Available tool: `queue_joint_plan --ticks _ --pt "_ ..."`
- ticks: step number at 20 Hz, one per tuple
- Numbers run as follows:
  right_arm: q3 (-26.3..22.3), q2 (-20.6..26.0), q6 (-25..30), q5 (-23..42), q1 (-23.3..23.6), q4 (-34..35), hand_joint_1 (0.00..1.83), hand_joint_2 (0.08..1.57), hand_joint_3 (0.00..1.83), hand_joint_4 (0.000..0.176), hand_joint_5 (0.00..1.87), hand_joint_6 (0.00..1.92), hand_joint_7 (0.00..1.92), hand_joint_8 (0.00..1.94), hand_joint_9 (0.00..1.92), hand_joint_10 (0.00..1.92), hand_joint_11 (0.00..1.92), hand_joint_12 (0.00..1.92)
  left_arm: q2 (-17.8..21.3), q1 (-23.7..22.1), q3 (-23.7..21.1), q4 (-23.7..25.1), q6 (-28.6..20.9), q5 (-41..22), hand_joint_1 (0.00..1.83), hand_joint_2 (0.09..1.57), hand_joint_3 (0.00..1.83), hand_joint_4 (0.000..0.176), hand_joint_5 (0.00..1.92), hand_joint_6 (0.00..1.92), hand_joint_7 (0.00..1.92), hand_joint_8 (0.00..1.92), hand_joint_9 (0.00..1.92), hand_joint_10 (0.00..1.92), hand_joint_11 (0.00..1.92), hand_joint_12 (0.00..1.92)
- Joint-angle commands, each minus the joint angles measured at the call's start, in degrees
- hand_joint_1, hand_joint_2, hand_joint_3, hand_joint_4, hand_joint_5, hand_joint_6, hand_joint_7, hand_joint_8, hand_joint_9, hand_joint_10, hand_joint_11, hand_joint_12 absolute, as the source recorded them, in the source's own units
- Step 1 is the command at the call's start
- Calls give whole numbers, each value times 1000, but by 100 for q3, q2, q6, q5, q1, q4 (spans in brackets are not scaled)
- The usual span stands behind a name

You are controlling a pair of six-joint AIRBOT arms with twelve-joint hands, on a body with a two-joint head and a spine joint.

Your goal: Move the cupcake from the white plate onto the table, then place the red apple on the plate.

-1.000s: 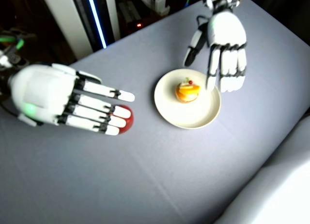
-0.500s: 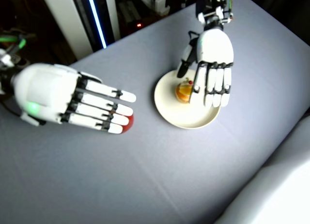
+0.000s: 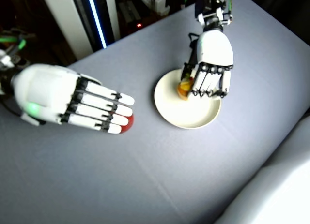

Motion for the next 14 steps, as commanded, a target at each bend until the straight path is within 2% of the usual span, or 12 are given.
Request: queue_joint_plan --ticks 1,2,4,5,6,7,8,9,11,12,13,14 --pt "32 15 50 686 46 158 927 1069 0 30 269 0 316 0 302 0 109 536 152 -43 -42 50 -29 -996 1248 1078 0 0 1121 617 1044 1021 678 778 1 1592" --pt "32 16 84 687 42 162 918 1072 0 30 275 0 321 0 309 0 138 480 421 -43 -226 53 -28 -1250 1241 1080 0 0 1150 634 993 1028 689 738 24 1544" --pt "30 16 112 687 39 168 901 1081 3 37 270 0 313 0 303 0 140 458 789 28 -463 84 -25 -1576 1245 1065 0 18 1167 651 1031 924 849 651 314 1495" --pt "27 16 118 688 36 175 895 1083 3 34 268 0 311 0 304 1 147 459 998 110 -581 84 -25 -1726 1244 1063 0 15 1166 613 1047 935 908 634 459 1418" --pt "20 17 128 688 33 183 896 1084 3 40 268 0 308 0 298 0 143 456 1190 223 -701 79 -23 -1863 1239 1065 0 20 1153 629 1047 939 910 591 424 1438" --pt "9 19 143 689 29 191 923 1087 3 35 270 1 305 0 284 0 129 453 1455 421 -852 51 3 -1959 1245 1070 0 0 1162 552 1034 1017 888 590 359 1493" --pt "3 21 151 690 19 194 927 1088 3 36 271 1 302 0 279 0 133 457 1690 632 -1000 -58 143 -1984 1245 1076 0 0 1172 545 993 1071 871 580 384 1429" --pt "1 23 156 690 10 200 922 1084 1 36 271 1 306 1 287 4 145 464 1849 804 -1108 -196 323 -1985 1346 1089 0 0 1155 593 1045 931 834 1137 415 1309" --pt "-2 24 157 690 -5 213 936 1075 0 28 289 7 321 7 302 9 152 467 2069 1186 -1270 -593 606 -1992 1255 1056 0 5 1185 572 1066 912 926 588 550 1217" --pt "-4 24 159 689 -5 214 940 1080 0 25 290 7 327 9 307 10 151 468 2083 1315 -1272 -735 586 -2000 1264 1049 0 0 1231 432 1070 965 957 518 511 1301" --pt "-6 24 173 690 -5 218 946 1090 0 22 288 1 320 1 293 2 103 526 2051 1439 -1268 -858 586 -1999 1269 1031 2 0 1267 370 1119 878 988 486 508 1327" --pt "-6 24 191 690 -5 218 933 1088 1 21 291 0 322 0 300 0 85 590 2000 1512 -1244 -950 586 -1976 1279 1033 0 0 1315 225 1114 932 1026 472 555 1285"
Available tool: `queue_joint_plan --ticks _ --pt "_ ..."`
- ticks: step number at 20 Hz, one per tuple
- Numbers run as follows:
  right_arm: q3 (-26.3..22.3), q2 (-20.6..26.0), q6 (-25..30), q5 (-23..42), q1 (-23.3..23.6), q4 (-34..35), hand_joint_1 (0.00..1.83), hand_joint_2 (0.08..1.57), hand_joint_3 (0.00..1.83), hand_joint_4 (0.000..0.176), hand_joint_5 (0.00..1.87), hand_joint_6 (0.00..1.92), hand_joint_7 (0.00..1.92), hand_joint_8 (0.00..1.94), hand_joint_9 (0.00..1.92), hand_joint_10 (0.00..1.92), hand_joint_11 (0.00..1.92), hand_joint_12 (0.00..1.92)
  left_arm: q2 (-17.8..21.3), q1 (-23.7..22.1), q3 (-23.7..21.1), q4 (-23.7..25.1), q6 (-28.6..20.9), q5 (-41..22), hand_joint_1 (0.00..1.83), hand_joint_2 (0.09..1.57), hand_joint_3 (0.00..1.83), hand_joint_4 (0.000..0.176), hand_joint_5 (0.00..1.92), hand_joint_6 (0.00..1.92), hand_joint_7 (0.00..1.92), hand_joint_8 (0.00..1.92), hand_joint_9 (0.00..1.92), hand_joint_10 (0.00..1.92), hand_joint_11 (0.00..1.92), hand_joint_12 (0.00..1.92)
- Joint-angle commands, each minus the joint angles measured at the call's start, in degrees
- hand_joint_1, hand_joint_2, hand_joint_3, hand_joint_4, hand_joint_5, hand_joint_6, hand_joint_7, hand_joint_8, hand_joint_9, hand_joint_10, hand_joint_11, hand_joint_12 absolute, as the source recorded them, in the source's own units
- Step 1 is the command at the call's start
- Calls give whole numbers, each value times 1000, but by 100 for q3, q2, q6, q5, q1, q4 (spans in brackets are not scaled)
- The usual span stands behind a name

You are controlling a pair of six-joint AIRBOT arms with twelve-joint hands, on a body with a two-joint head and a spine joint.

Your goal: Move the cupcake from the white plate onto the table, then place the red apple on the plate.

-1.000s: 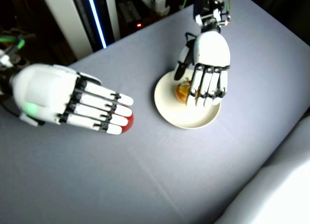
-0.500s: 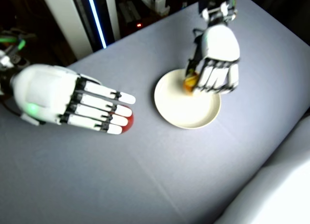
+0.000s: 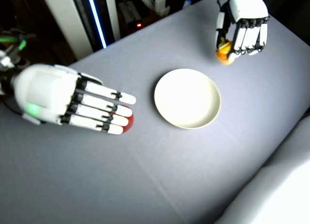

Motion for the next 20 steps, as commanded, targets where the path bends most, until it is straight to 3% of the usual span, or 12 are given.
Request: queue_joint_plan --ticks 1,3,5,7,8,9,11,15,16,17,18,20 --pt "0 23 40 686 11 169 928 1081 0 30 296 2 330 3 312 4 93 607 -49 -18 37 33 -17 -662 1281 1037 0 0 1345 132 1093 988 1029 476 537 1321" --pt "0 23 50 686 -4 169 939 1077 0 30 294 0 326 1 311 3 92 611 -159 72 91 -81 -17 -597 1281 1045 2 0 1369 61 1056 1047 901 600 481 1412" --pt "0 23 50 686 -4 166 928 1074 0 37 292 0 329 1 313 2 88 603 -176 191 85 -214 -17 -625 1254 1049 0 11 1189 632 1076 822 969 263 457 1243" --pt "1 24 50 685 -12 163 926 1080 1 45 284 0 328 0 304 4 88 596 -170 296 78 -329 -17 -669 1250 1052 0 18 1144 760 1082 772 984 110 458 1137" --pt "1 25 50 685 -16 163 931 1075 0 57 284 0 327 0 304 3 85 593 -149 343 62 -370 -17 -703 1203 1044 0 0 1132 724 980 312 940 60 399 1110" --pt "1 27 50 685 -18 162 927 1072 0 57 284 0 329 1 305 3 86 593 -126 376 43 -401 -17 -743 1193 1044 0 0 1126 723 986 108 917 31 375 1084" --pt "12 28 50 682 -18 161 864 1058 0 44 301 5 347 5 330 9 106 613 -70 438 -8 -444 -17 -833 1181 933 0 0 885 18 913 1 837 0 358 904" --pt "93 21 50 605 -18 119 797 1037 0 58 262 0 313 0 300 0 39 674 -9 485 -90 -445 -17 -974 1030 910 0 0 658 0 723 0 755 0 462 523" --pt "114 17 50 573 2 104 780 1023 0 63 267 3 320 3 308 4 48 681 -3 489 -108 -433 -17 -1019 964 899 0 12 542 0 610 0 681 0 419 492" --pt "135 17 50 534 18 96 800 1015 0 61 263 0 317 0 297 0 9 721 1 488 -122 -404 -17 -1059 924 884 2 47 461 0 546 0 627 0 370 528" --pt "159 17 49 492 28 95 817 997 0 62 260 1 317 0 298 1 1 775 7 486 -142 -374 -17 -1097 862 884 0 108 338 0 440 0 501 0 183 685" --pt "234 9 49 278 105 47 844 982 0 60 246 1 301 1 290 2 0 797 47 493 -227 -299 -17 -1226 809 852 0 169 187 0 281 0 362 0 6 913"
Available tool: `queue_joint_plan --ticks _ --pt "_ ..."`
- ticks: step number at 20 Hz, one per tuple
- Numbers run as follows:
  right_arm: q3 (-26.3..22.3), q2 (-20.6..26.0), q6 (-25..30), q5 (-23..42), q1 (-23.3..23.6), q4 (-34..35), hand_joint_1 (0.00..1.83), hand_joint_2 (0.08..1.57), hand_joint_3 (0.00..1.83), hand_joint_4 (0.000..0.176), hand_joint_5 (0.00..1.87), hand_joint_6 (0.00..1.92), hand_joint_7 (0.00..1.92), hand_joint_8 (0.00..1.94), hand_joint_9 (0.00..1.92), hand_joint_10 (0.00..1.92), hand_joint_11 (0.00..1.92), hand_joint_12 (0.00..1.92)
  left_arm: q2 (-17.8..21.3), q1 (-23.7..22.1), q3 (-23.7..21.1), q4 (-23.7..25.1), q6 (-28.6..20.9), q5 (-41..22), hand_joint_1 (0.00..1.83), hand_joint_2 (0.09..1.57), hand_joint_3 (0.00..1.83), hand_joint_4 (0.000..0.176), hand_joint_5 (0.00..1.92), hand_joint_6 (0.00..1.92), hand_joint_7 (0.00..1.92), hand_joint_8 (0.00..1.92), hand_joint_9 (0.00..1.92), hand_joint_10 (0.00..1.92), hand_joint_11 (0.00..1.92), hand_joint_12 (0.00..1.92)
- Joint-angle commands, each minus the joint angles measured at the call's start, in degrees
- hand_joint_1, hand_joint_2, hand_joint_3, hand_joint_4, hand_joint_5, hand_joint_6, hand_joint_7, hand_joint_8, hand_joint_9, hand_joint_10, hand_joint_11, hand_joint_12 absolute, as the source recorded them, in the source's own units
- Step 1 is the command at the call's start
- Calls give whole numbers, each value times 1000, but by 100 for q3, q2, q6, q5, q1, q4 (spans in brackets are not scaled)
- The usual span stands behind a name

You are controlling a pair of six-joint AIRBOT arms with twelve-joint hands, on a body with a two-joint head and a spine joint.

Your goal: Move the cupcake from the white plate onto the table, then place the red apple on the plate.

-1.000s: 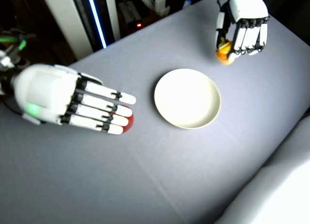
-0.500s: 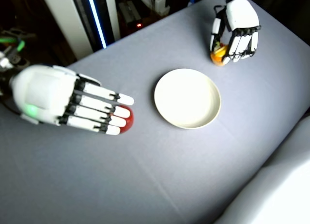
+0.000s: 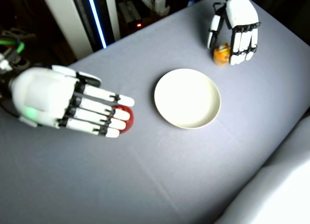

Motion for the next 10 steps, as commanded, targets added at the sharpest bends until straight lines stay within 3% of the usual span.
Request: queue_joint_plan --ticks 1,2,4,5,6,7,8,9,10 --pt "82 -25 27 430 129 121 834 962 0 64 236 2 309 4 323 12 16 866 110 17 -49 131 -10 -876 773 843 0 175 145 2 233 2 273 1 0 804" --pt "148 -79 27 261 213 51 834 962 0 64 236 2 309 4 323 12 16 866 163 57 -122 152 -10 -1000 773 843 0 175 145 2 233 2 273 1 0 804" --pt "200 -117 27 119 289 -20 888 954 0 58 252 3 334 4 375 13 49 921 213 92 -191 178 -10 -1105 701 838 1 176 25 9 142 8 154 4 0 418" --pt "211 -127 27 88 307 -35 880 957 0 57 234 6 324 6 379 5 88 806 225 97 -208 185 -10 -1120 722 829 0 176 14 3 123 2 105 4 0 262" --pt "217 -134 27 74 322 -42 937 938 1 57 235 0 314 0 353 0 142 569 230 100 -213 187 -10 -1131 811 832 1 157 25 3 76 0 36 0 0 175" --pt "226 -142 27 47 341 -56 937 938 1 57 235 0 314 0 353 0 142 569 239 106 -226 192 -10 -1157 811 832 1 157 25 3 76 0 36 0 0 175" --pt "241 -155 27 7 366 -77 966 930 1 22 258 0 321 0 355 0 193 469 255 118 -248 198 -10 -1184 807 825 0 128 35 2 63 0 32 0 0 259" --pt "246 -158 27 -6 374 -84 1004 922 1 11 287 0 328 0 362 0 234 401 258 121 -248 200 -10 -1192 828 827 1 152 41 3 65 2 32 0 0 274" --pt "281 -184 27 -104 431 -140 1045 920 0 15 358 10 479 15 560 24 372 585 285 143 -285 215 -10 -1251 818 827 1 164 52 4 79 4 47 4 0 304"
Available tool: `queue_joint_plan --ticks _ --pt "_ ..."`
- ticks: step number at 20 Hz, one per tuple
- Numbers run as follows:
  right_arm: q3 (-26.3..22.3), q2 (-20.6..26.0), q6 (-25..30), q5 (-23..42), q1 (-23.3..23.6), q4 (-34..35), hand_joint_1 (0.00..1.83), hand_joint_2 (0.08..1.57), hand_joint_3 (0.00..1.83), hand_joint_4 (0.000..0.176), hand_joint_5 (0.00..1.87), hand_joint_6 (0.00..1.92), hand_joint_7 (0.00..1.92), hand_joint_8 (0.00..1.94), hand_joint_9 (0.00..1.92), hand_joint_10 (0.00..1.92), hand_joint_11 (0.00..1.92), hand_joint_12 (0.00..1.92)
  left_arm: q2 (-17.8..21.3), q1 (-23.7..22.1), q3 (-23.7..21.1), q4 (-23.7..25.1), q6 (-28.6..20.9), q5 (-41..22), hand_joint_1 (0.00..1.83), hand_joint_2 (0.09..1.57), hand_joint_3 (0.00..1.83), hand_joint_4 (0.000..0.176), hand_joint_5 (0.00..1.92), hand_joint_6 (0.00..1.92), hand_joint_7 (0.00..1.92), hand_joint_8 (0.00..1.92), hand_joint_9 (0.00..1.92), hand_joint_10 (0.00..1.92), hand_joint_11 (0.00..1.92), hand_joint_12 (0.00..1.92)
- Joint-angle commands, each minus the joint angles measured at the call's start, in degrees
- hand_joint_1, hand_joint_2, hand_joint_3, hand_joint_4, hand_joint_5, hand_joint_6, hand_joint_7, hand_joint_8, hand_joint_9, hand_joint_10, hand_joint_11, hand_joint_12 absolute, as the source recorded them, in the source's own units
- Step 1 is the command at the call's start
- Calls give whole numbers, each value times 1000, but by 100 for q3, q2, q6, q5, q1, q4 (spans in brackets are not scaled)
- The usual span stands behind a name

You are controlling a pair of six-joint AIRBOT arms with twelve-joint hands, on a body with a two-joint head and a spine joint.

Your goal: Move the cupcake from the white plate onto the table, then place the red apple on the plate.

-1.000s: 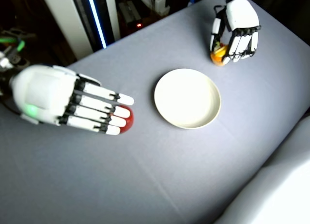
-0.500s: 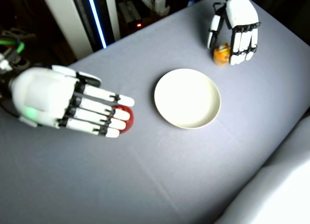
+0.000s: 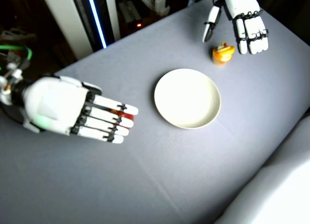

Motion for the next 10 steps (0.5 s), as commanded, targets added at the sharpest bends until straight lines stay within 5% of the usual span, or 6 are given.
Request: queue_joint_plan --ticks 1,3,4,5,8,10 --pt "50 -20 29 468 113 101 1091 924 0 0 446 4 590 13 695 35 475 709 94 17 -33 79 -12 -783 810 831 1 161 43 1 97 5 74 9 0 332" --pt "91 -52 29 367 185 29 1220 944 0 0 802 15 911 21 1012 67 740 859 124 44 -75 95 -12 -860 748 821 0 160 47 0 148 0 131 2 0 465" --pt "143 -97 29 204 285 -62 1248 1028 4 0 983 695 1166 471 1117 54 795 978 148 68 -108 108 -13 -917 743 819 0 158 43 0 164 1 146 2 0 515" --pt "207 -154 29 10 401 -178 1240 1074 2 0 951 971 1145 674 1186 71 833 1075 195 110 -177 138 -16 -1041 749 823 1 162 44 1 162 0 141 0 0 523" --pt "288 -221 30 -242 543 -329 1229 1100 0 11 938 1071 1077 826 1238 138 836 1232 227 138 -227 179 -36 -1144 761 836 4 156 53 1 154 1 137 2 0 501" --pt "405 -329 30 -674 755 -625 1255 1049 0 2 1031 923 1213 624 1173 488 838 1266 258 153 -297 284 -125 -1343 776 842 5 155 62 3 150 0 123 0 0 491"
